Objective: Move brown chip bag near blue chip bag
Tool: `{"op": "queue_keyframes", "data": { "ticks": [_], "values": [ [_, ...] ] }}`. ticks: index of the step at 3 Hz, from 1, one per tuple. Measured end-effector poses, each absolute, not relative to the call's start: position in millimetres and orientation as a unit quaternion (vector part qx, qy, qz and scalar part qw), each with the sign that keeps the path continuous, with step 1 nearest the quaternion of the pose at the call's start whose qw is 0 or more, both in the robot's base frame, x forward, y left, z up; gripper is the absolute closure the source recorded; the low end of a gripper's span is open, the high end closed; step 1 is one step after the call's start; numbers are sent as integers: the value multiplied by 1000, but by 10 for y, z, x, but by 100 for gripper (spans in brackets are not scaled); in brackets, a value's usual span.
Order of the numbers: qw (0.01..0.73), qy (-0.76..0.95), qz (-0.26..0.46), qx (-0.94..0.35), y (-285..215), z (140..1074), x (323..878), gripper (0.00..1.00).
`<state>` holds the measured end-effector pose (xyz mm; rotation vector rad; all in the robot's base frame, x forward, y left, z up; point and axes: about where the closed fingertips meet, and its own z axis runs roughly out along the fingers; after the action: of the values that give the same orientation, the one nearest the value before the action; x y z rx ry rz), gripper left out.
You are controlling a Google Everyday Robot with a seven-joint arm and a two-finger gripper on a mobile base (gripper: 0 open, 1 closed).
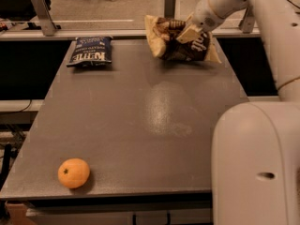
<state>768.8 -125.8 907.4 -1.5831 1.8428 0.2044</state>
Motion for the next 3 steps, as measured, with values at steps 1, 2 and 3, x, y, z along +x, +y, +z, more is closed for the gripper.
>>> {"op": "queue_keyframes", "data": {
  "ticks": [1,2,3],
  "values": [
    [367,689,95,-618,-838,9137,7876,100],
    [375,686,108,-614,-491,9190,7956,100],
    [369,701,120,-599,-248,9123,7988,100]
  ]
}}
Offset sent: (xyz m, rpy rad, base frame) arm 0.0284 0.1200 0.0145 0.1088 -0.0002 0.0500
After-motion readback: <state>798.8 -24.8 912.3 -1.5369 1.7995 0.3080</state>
